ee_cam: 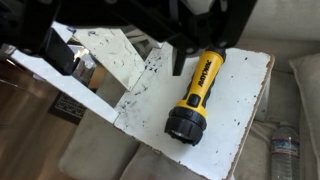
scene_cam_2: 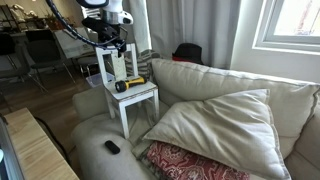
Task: Turn off the flashlight
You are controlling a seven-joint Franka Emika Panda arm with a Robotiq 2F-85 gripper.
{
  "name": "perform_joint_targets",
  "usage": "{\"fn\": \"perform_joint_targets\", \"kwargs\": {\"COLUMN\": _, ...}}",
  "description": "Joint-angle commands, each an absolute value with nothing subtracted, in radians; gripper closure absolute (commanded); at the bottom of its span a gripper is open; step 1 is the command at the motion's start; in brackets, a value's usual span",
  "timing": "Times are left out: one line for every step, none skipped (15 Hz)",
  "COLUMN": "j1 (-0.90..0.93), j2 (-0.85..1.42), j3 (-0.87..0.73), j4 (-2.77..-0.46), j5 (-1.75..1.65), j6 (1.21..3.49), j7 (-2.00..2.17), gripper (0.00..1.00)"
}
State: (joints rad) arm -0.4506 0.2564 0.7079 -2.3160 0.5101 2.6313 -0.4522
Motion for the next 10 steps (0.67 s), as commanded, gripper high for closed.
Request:
{"fn": "perform_joint_targets", "kwargs": {"j1": -0.381, "j2": 0.063, "j3": 0.606, "j4": -2.375, "j5": 0.666, "j6": 2.432, "j7": -0.587, "gripper": 0.00}}
{"fn": "perform_joint_targets", "kwargs": {"j1": -0.337, "j2": 0.028, "j3": 0.546, "j4": -2.381, "j5": 0.664, "j6": 2.375, "j7": -0.597, "gripper": 0.00}}
{"fn": "perform_joint_targets", "kwargs": {"j1": -0.291, "j2": -0.004, "j3": 0.486, "j4": -2.390, "j5": 0.664, "j6": 2.323, "j7": -0.611, "gripper": 0.00}}
{"fn": "perform_joint_targets", "kwargs": {"j1": -0.242, "j2": -0.029, "j3": 0.424, "j4": -2.397, "j5": 0.640, "j6": 2.284, "j7": -0.609, "gripper": 0.00}}
{"fn": "perform_joint_targets", "kwargs": {"j1": -0.195, "j2": -0.051, "j3": 0.366, "j4": -2.404, "j5": 0.621, "j6": 2.256, "j7": -0.602, "gripper": 0.00}}
{"fn": "perform_joint_targets", "kwargs": {"j1": -0.158, "j2": -0.068, "j3": 0.321, "j4": -2.410, "j5": 0.604, "j6": 2.242, "j7": -0.592, "gripper": 0.00}}
{"fn": "perform_joint_targets", "kwargs": {"j1": -0.125, "j2": -0.086, "j3": 0.282, "j4": -2.418, "j5": 0.587, "j6": 2.233, "j7": -0.583, "gripper": 0.00}}
{"fn": "perform_joint_targets", "kwargs": {"j1": -0.096, "j2": -0.100, "j3": 0.251, "j4": -2.426, "j5": 0.572, "j6": 2.229, "j7": -0.574, "gripper": 0.00}}
{"fn": "perform_joint_targets", "kwargs": {"j1": -0.070, "j2": -0.114, "j3": 0.223, "j4": -2.433, "j5": 0.556, "j6": 2.226, "j7": -0.569, "gripper": 0.00}}
{"fn": "perform_joint_targets", "kwargs": {"j1": -0.050, "j2": -0.125, "j3": 0.200, "j4": -2.441, "j5": 0.542, "j6": 2.227, "j7": -0.563, "gripper": 0.00}}
